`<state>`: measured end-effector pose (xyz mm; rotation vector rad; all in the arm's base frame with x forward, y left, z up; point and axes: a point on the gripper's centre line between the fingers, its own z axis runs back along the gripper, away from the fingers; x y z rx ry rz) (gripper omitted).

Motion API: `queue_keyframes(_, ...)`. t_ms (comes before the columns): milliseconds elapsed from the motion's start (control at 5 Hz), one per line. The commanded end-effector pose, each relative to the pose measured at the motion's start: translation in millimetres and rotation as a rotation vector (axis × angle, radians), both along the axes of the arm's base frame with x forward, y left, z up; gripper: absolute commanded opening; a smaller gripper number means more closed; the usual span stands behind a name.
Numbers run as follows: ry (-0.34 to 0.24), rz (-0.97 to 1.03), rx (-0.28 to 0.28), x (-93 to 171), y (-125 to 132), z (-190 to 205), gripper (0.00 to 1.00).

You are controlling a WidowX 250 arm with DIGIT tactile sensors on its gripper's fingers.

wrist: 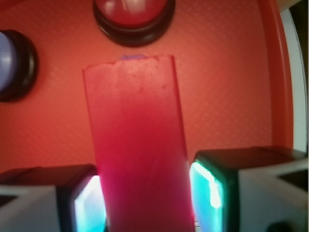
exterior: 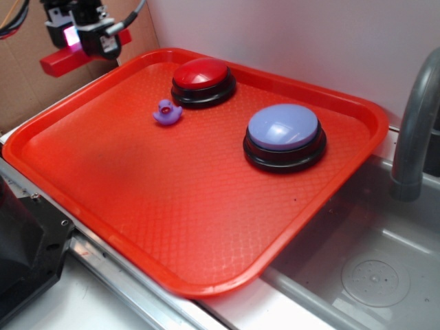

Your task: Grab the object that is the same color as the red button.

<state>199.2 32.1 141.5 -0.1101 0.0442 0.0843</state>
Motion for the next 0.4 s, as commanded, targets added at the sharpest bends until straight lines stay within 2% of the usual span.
queue_keyframes(0, -0.074, -0.082, 0.039, 17.5, -38.3, 31.1, 0.00)
queue_keyframes(200, -0.060, -0.088, 0.018, 16.6, -41.5, 24.2, 0.00)
